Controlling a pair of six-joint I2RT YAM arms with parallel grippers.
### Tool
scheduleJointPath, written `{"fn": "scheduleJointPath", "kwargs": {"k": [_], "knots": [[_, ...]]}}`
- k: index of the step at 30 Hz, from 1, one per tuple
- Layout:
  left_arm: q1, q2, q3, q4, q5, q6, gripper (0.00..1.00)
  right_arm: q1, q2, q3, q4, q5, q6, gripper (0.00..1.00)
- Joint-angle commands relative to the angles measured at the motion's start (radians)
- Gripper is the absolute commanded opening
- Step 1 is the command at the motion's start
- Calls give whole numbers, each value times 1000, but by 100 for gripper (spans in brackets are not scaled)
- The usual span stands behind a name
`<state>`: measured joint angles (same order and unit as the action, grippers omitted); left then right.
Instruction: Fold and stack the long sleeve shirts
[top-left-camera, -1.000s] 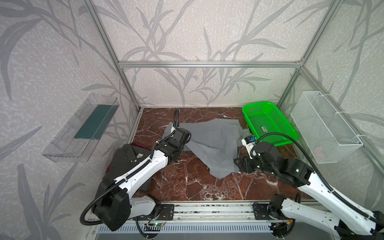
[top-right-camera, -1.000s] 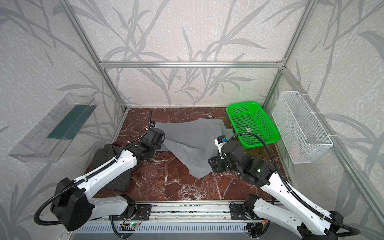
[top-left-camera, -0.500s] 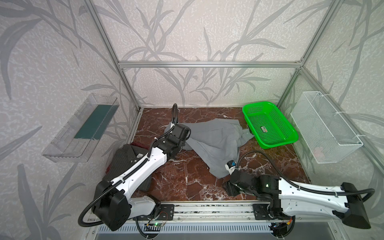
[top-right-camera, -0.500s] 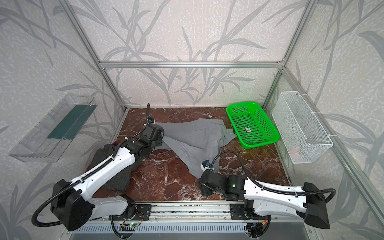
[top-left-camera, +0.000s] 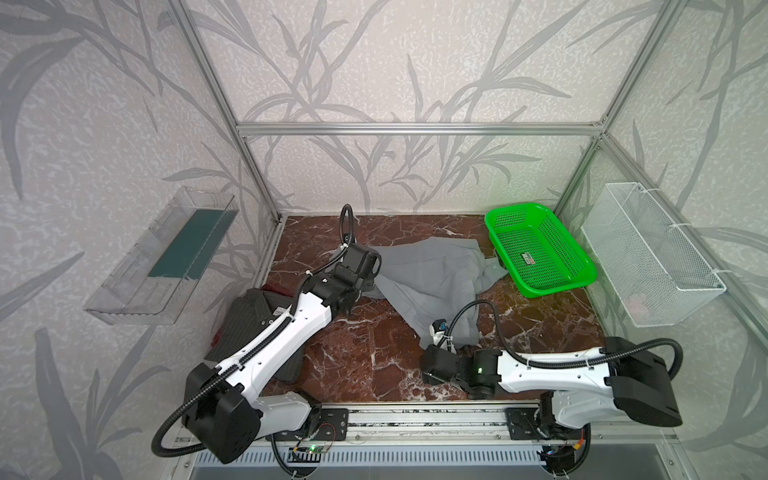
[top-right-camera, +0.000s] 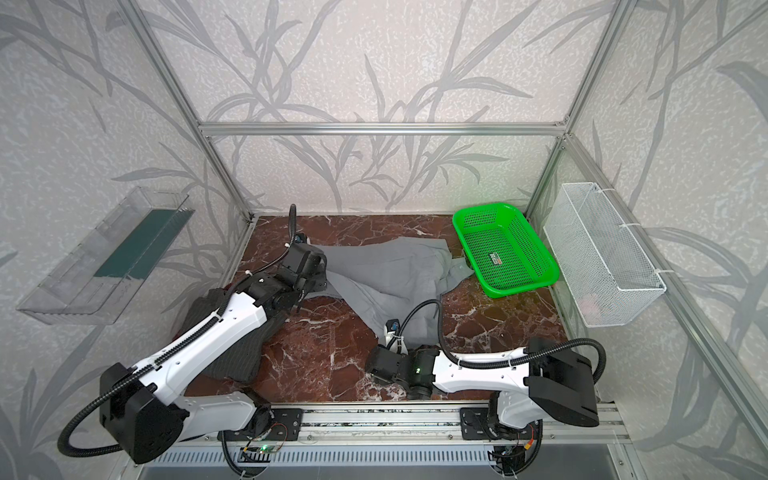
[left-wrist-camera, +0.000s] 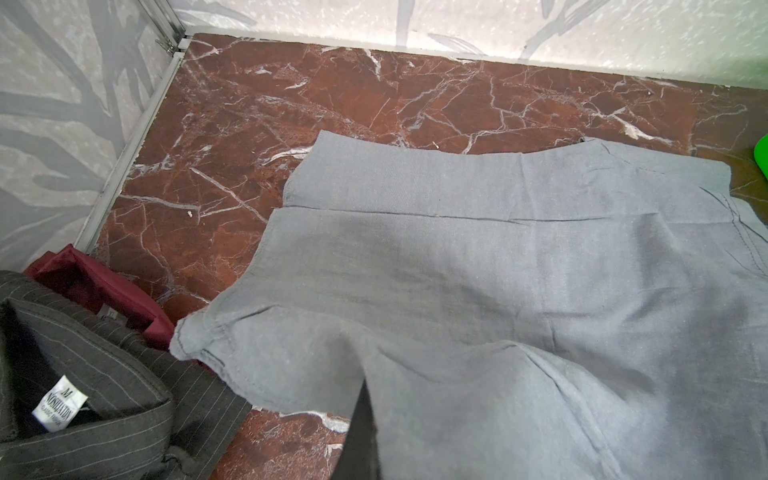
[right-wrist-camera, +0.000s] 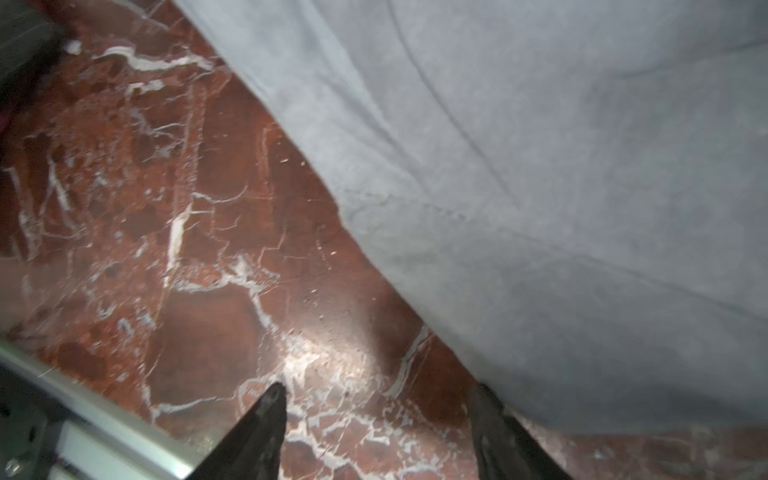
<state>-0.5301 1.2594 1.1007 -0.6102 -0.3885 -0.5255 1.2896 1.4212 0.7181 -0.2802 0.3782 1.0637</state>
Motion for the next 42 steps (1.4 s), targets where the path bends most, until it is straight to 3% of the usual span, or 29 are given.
{"fn": "scheduleJointPath", "kwargs": {"k": [1, 6, 11, 15, 21, 26, 31, 35, 39, 42], "knots": [[-4, -43, -5, -22, -16, -22, 0, -38, 31, -45, 20, 47, 28, 68], [-4, -51, -6, -7, -12, -22, 0, -70, 68, -74, 134, 60, -48, 61], [-3, -62, -31, 5, -12, -25, 0, -95, 90, -62, 169, 124, -127, 36], [-4, -88, -82, 25, -16, -28, 0, -123, 49, -104, 268, 147, -198, 21], [-2, -105, -119, 38, -18, -23, 0, -144, -40, -107, 252, 174, -306, 0], [-2, -123, -160, 63, -55, 15, 0, -144, -257, -56, 13, 193, -314, 0], [-2, -147, -244, 117, -95, 40, 0, -147, -450, 110, -372, 184, -352, 0], [-10, -161, -294, 154, -103, 38, 0, -157, -470, 330, -642, 135, -454, 0], [-42, -163, -323, 181, -125, 33, 0, -180, -438, 562, -773, 68, -566, 0], [-71, -154, -339, 184, -154, 34, 0, -255, -365, 734, -820, -51, -669, 0]]}}
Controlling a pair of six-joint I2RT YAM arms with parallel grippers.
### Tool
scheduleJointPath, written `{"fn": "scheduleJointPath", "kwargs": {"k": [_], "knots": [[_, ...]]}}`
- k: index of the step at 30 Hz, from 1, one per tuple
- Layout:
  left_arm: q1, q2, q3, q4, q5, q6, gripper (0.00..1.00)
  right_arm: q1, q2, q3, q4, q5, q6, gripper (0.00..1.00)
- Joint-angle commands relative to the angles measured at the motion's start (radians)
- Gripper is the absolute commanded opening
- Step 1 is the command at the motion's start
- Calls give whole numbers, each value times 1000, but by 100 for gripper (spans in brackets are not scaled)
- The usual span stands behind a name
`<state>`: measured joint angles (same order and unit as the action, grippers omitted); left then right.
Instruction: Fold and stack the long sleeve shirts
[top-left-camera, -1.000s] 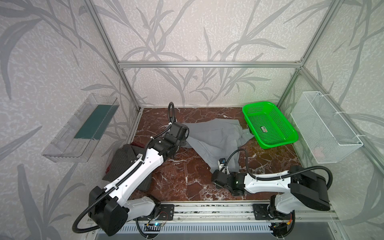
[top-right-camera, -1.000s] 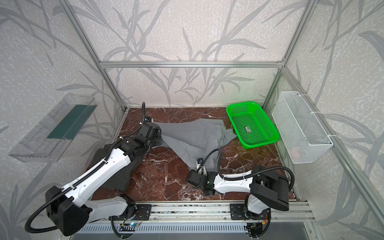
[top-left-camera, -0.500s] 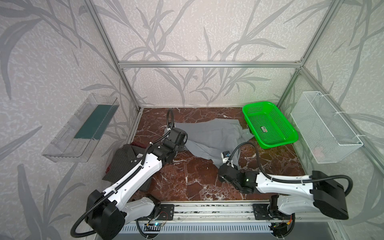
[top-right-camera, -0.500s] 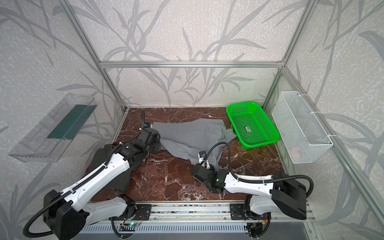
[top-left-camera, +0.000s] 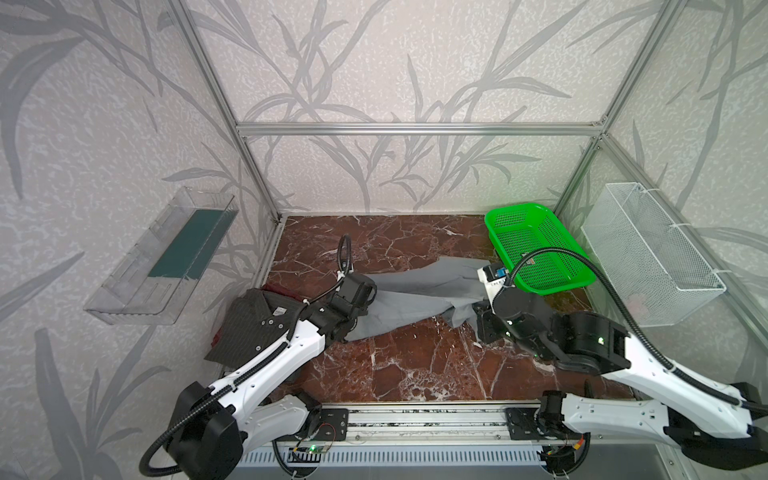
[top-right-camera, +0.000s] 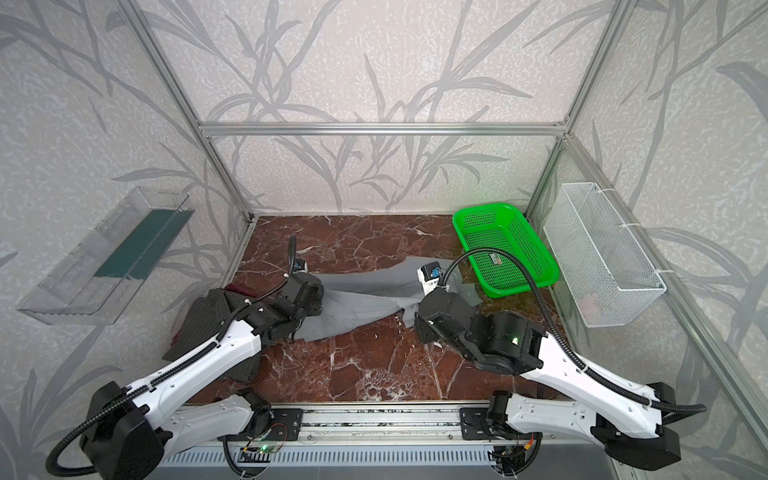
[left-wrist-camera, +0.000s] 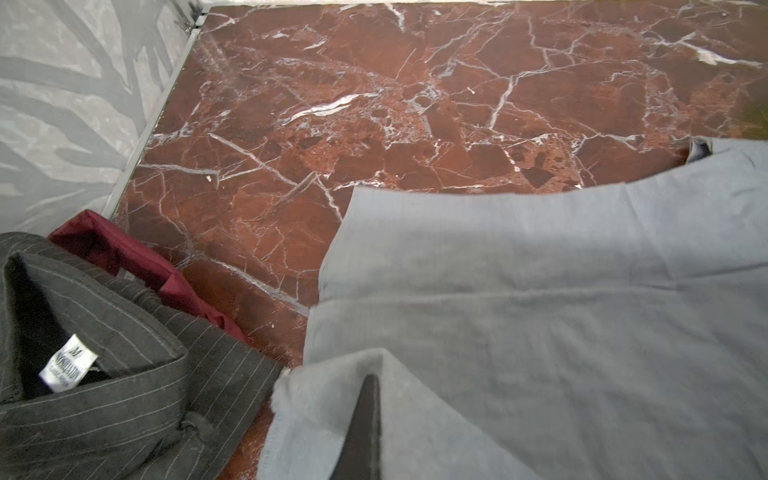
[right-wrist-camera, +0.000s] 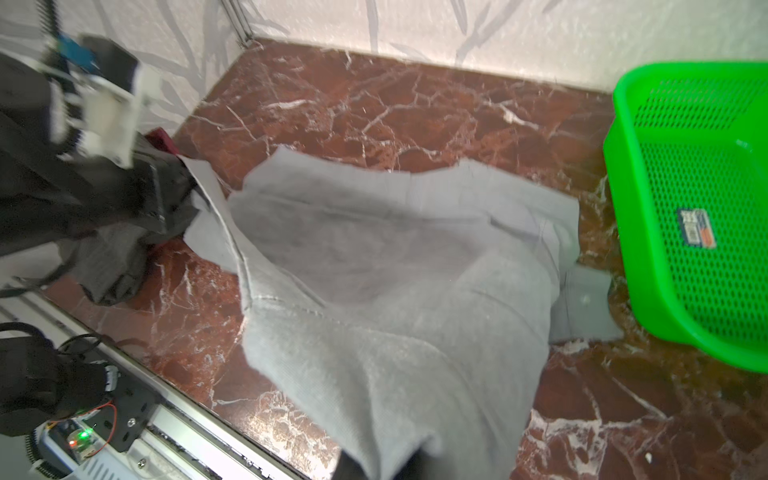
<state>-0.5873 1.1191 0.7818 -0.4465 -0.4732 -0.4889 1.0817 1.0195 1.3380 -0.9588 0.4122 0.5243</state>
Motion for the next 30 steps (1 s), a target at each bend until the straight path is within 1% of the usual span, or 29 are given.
{"fn": "scheduleJointPath", "kwargs": {"k": [1, 2, 3, 5, 6, 7, 11, 14, 16, 17, 18, 19, 20, 22, 23, 25, 26, 28, 30], "knots": [[-21, -10, -25, 22, -83, -4, 0, -124, 88, 175, -169, -149, -175, 0], [-27, -11, -32, 23, -93, -3, 0, -162, 125, 217, -188, -189, -203, 0], [-33, -15, -36, 24, -106, -3, 0, -219, 188, 270, -200, -254, -245, 0], [-41, -22, -51, 38, -122, 0, 0, -329, 277, 309, -167, -385, -296, 0], [-45, -24, -53, 38, -127, -1, 0, -390, 337, 331, -152, -473, -316, 0], [-46, -27, -55, 38, -135, -1, 0, -437, 399, 352, -142, -522, -331, 0], [-50, -29, -56, 36, -151, 1, 0, -501, 619, 408, -116, -509, -356, 0], [-52, -30, -52, 32, -158, 3, 0, -542, 781, 455, -114, -534, -348, 0], [-52, -26, -49, 35, -159, 4, 0, -576, 871, 519, -156, -566, -344, 1], [-51, -21, -45, 32, -158, 4, 0, -583, 899, 556, -185, -554, -338, 7], [-51, -14, -39, 30, -155, 5, 0, -583, 900, 574, -200, -530, -328, 21], [-51, -7, -30, 24, -153, 4, 0, -583, 868, 559, -185, -524, -323, 33], [-51, -1, -22, 16, -150, 5, 0, -580, 814, 522, -155, -523, -314, 41], [-51, -1, -14, 8, -148, 3, 0, -576, 698, 412, -72, -519, -292, 51], [-52, -3, -16, 12, -146, 3, 0, -575, 612, 349, -29, -528, -280, 54], [-51, -11, -17, 21, -139, 6, 0, -574, 446, 170, 66, -542, -246, 60], [-52, -13, -17, 24, -136, 8, 0, -572, 394, 104, 85, -551, -236, 61], [-51, -14, -12, 26, -132, 10, 0, -566, 294, -46, 104, -576, -215, 62], [-51, -13, -9, 29, -124, 12, 0, -545, 225, -190, 137, -596, -199, 61]]}}
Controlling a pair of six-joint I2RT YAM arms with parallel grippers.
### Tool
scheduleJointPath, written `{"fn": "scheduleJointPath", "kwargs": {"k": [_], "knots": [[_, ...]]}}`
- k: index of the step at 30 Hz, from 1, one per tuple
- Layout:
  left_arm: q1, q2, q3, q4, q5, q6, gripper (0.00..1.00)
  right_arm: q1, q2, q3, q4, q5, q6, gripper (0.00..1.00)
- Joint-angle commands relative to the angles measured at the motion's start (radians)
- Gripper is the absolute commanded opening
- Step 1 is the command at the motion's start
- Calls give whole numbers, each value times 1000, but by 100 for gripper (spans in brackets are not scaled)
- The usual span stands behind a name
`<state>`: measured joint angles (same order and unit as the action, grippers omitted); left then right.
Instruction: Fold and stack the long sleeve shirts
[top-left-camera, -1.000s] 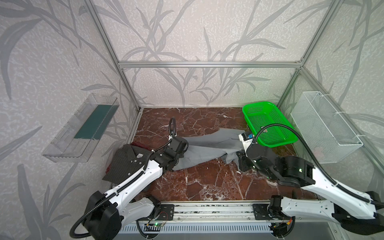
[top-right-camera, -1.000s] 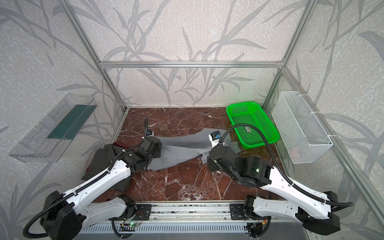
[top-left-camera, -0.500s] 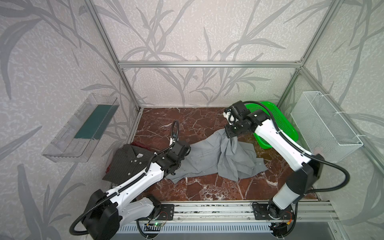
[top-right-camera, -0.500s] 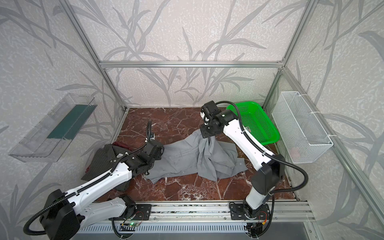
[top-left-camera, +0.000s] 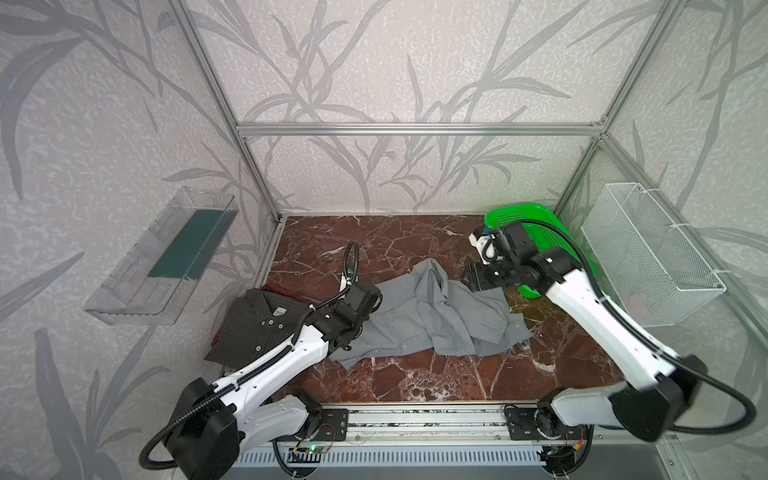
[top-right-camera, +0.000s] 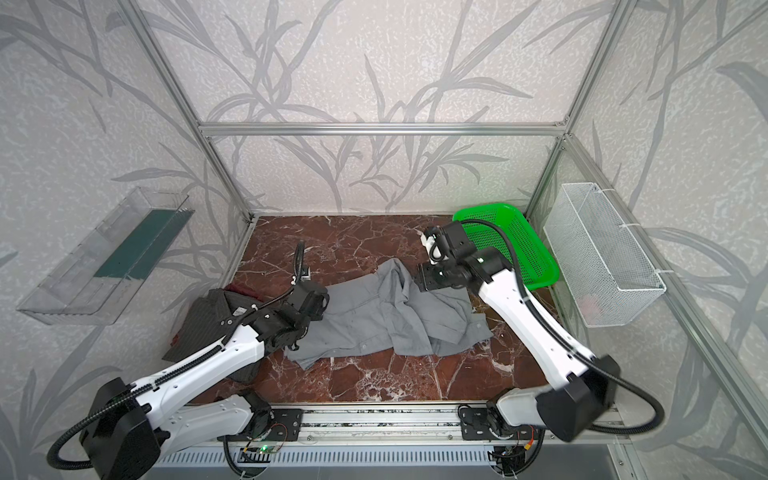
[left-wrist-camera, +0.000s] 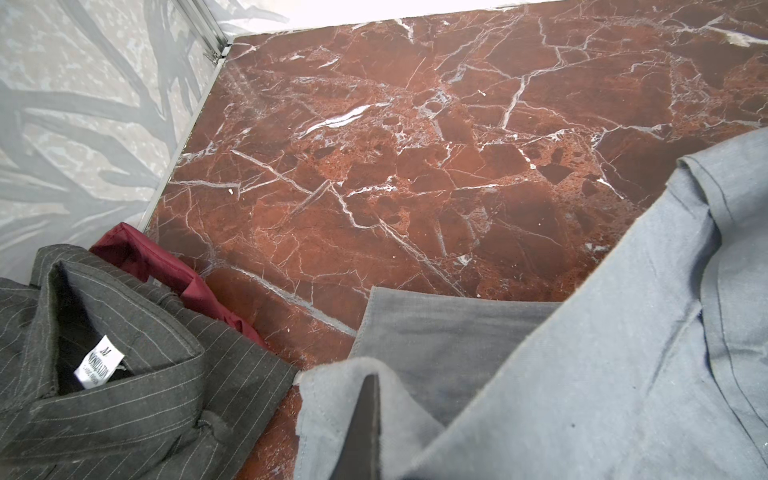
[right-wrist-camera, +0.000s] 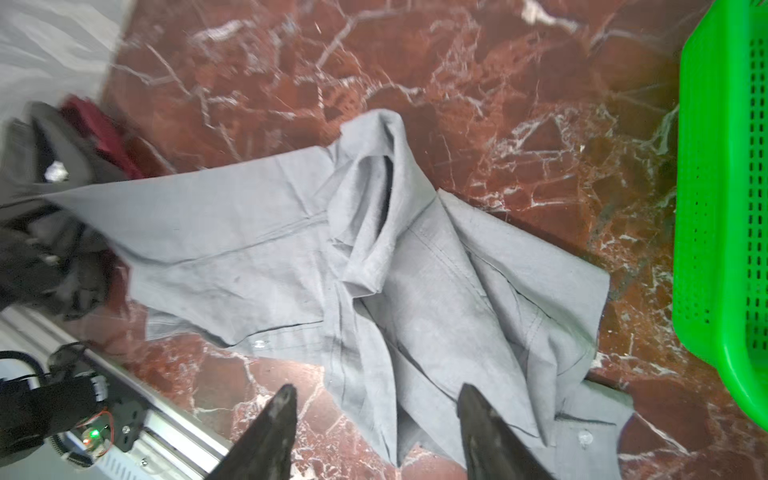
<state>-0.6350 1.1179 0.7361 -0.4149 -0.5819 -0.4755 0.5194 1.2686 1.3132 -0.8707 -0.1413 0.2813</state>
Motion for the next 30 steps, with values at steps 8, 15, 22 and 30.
{"fn": "scheduleJointPath", "kwargs": {"k": [8, 15, 22, 30], "knots": [[-4, 4, 62, -7, -5, 7, 0, 83, -91, -472, 193, -110, 84, 61], [-2, -12, 64, -25, -8, 11, 0, 101, 1, -564, 273, -149, 108, 55], [-3, 9, 85, -27, -15, 30, 0, 139, 46, -519, 300, -116, 99, 12], [137, 140, 307, 20, 54, 184, 0, -44, 83, -7, 157, -80, -7, 0]]}}
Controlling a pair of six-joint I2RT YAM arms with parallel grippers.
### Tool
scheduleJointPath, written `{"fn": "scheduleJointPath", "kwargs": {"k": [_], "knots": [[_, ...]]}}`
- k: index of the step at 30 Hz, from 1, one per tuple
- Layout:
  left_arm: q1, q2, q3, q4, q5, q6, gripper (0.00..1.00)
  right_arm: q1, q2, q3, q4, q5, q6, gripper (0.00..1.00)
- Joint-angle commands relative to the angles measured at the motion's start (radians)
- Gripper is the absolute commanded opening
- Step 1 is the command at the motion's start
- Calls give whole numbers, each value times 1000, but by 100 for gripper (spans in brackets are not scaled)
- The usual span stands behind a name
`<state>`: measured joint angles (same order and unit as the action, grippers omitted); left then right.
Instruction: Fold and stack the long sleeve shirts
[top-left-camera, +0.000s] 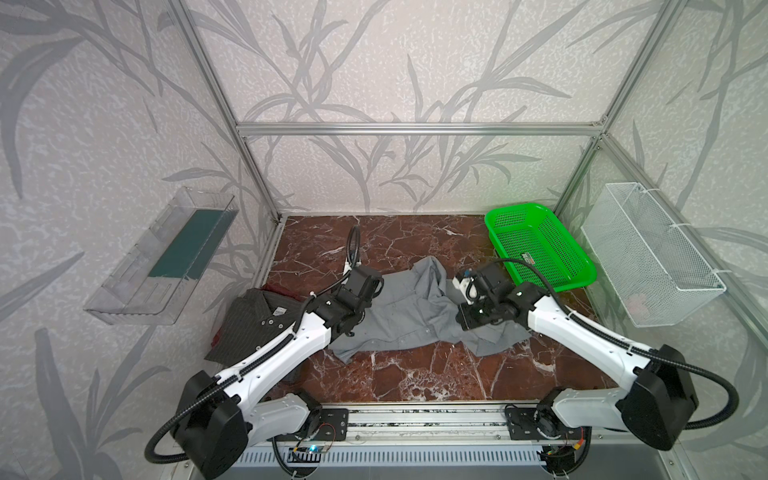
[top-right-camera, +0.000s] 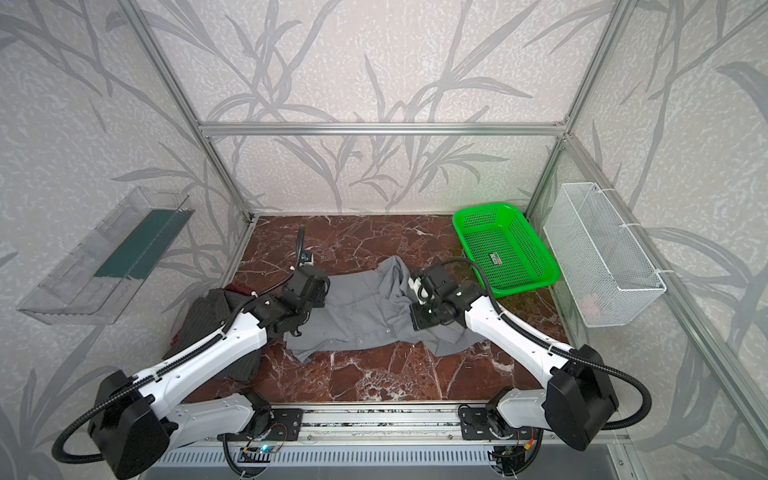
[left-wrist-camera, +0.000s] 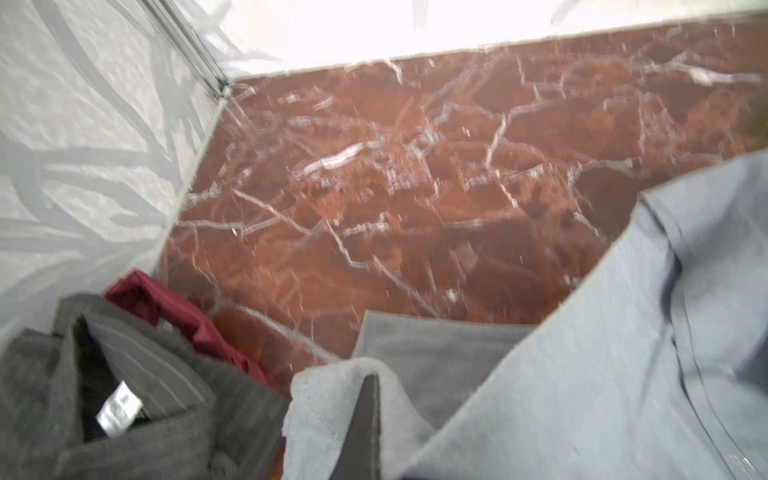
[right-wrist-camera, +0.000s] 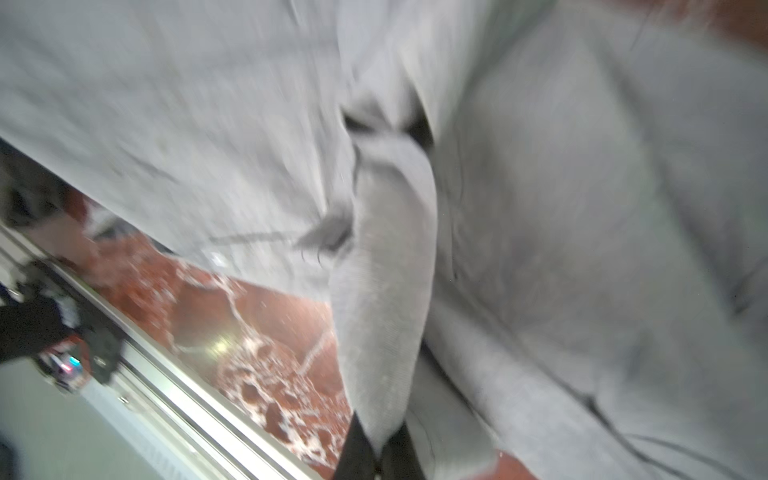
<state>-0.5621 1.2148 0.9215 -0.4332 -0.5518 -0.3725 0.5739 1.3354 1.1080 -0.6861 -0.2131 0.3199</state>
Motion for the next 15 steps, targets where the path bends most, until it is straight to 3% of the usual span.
{"fn": "scheduleJointPath", "kwargs": {"k": [1, 4, 8, 13, 15], "knots": [[91, 75, 189, 40, 30, 116, 0, -150, 48, 309, -45, -40, -42, 0], [128, 178, 415, 22, 24, 209, 0, -255, 154, 620, -68, -86, 8, 0], [137, 291, 692, 17, 22, 266, 0, -316, 318, 1012, -71, -150, 92, 0], [136, 399, 972, -12, 6, 329, 0, -368, 712, 1895, -305, -166, 165, 0], [133, 400, 1009, 7, -24, 361, 0, -429, 799, 2058, -259, -271, 305, 0]]}}
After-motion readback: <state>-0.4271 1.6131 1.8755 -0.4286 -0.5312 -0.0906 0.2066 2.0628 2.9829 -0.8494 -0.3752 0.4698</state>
